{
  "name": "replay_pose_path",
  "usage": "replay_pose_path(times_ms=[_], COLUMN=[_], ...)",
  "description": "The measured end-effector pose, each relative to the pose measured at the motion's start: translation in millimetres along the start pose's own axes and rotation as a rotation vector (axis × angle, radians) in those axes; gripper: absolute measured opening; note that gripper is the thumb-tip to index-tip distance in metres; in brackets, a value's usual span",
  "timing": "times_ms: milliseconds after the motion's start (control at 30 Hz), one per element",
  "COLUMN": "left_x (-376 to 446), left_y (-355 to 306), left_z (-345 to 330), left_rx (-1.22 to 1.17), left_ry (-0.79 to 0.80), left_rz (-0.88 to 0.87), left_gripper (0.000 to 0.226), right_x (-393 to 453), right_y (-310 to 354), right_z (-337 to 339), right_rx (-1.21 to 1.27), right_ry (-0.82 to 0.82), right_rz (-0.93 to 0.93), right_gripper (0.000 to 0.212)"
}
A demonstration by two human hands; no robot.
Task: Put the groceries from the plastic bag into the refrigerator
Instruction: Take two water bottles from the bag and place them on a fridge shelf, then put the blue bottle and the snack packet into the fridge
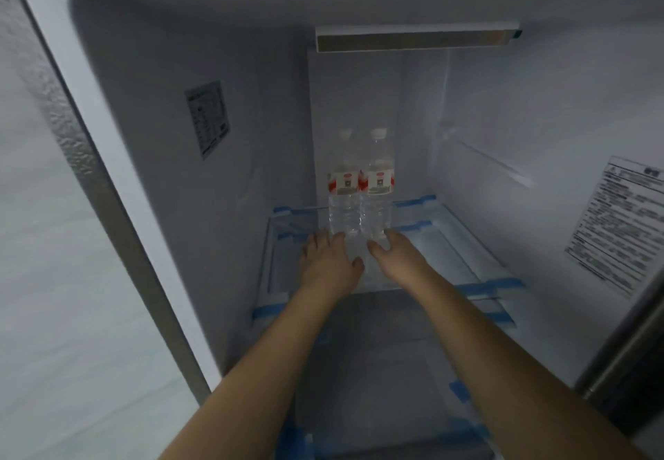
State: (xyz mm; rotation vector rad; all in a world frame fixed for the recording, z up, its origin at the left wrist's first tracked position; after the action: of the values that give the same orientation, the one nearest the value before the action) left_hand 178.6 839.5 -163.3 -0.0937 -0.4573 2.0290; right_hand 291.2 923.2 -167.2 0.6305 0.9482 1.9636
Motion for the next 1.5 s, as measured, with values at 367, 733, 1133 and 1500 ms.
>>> replay_pose_path(times_ms=[367, 733, 1133, 1500], left_x=[-66, -158, -289, -437], left_y=[-27, -87, -132, -184], left_z=[5, 7, 18, -6], left_rx=[0.205, 0.119, 0.193, 0.232], left_ry=[0.018, 0.046, 0.009, 0.107], left_rz=[-0.339, -0.631, -0.824, -1.079], left_gripper=[0.062, 0.06, 0.063, 0.067], right_x=[-118, -258, -424, -574], right_y=[-7, -17, -18, -33], right_z=[20, 72, 86, 100], right_rx=[-0.764, -1.049, -1.017, -0.988], right_ry=[-0.148, -0.422, -0.442, -0.607], right_rz=[-0.056, -0.164, -0.296, -0.553], right_gripper=[0.055, 0.054, 0.053, 0.054])
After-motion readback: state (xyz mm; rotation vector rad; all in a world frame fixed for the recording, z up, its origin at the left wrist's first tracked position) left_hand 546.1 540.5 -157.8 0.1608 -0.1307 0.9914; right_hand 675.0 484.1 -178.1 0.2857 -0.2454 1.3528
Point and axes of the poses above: each hand's wrist, its own x-axis towards the middle knuckle, its own z-axis out of the back of the hand, y = z × x, the point moved 5 cm from there along x, towards the middle knuckle, and after that the axes turned 1 degree about -x, right-handed, at the moved point
